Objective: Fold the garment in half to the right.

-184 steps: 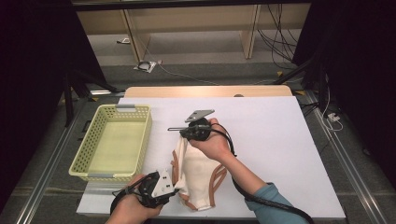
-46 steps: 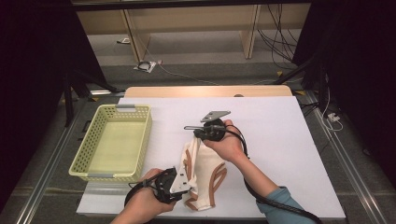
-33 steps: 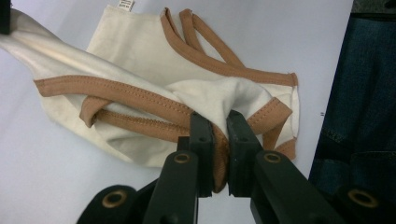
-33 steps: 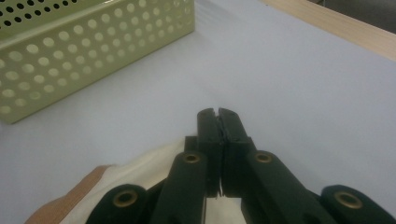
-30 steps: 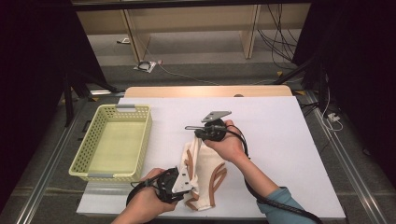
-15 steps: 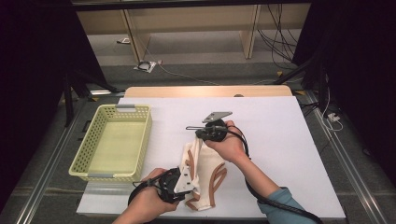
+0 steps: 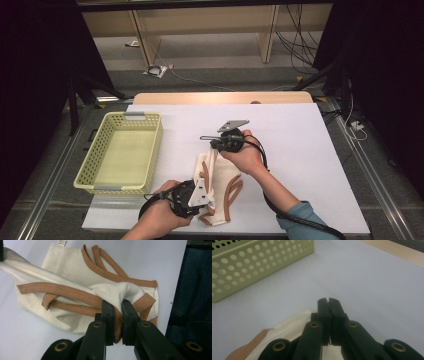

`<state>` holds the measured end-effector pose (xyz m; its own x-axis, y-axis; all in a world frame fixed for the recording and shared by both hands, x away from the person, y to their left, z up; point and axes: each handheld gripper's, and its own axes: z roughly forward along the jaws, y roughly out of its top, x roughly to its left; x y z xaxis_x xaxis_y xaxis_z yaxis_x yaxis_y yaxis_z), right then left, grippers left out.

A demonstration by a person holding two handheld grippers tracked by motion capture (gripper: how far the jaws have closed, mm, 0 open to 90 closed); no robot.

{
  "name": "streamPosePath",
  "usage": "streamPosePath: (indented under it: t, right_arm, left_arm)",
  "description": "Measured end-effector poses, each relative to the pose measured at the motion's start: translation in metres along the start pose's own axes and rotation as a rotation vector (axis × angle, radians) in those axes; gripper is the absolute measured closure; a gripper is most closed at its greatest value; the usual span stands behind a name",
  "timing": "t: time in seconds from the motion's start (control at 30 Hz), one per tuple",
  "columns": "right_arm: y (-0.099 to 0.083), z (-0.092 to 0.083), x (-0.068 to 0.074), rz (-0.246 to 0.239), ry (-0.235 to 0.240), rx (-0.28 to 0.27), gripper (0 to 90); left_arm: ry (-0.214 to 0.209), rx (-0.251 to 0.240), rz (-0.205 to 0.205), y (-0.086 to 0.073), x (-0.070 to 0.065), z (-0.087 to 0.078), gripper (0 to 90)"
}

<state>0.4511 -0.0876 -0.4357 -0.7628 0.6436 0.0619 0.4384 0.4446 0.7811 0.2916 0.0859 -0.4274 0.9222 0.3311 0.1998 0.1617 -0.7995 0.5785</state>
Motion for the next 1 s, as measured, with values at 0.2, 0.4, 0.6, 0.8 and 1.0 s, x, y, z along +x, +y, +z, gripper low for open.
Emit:
streamPosePath:
  t: [0.2,0.4,0.6,0.8,1.0]
  right_arm:
    - [-0.0021,0.0004,-0.0006,0.002,0.001,0.001,89.2]
    - [-0.0047,0.0006,-0.0014,0.006,-0.002,0.001,89.2]
    - [-0.0059,0.0003,-0.0022,0.007,-0.002,0.003,89.2]
    - [-0.0075,0.0004,-0.0029,0.007,-0.003,0.007,89.2]
    - [-0.0090,0.0005,-0.0037,0.008,-0.004,0.009,89.2]
  left_arm:
    - [-0.004,0.002,0.002,0.0006,-0.0009,0.0021,82.6]
    - [-0.009,0.008,0.005,0.0011,-0.0013,0.0039,82.6]
    - [-0.013,0.010,0.005,0.0016,-0.0015,0.0064,82.5]
    - [-0.016,0.023,0.018,0.0026,-0.0019,0.0081,82.5]
    - [-0.020,0.026,0.017,0.0032,-0.0022,0.0097,82.4]
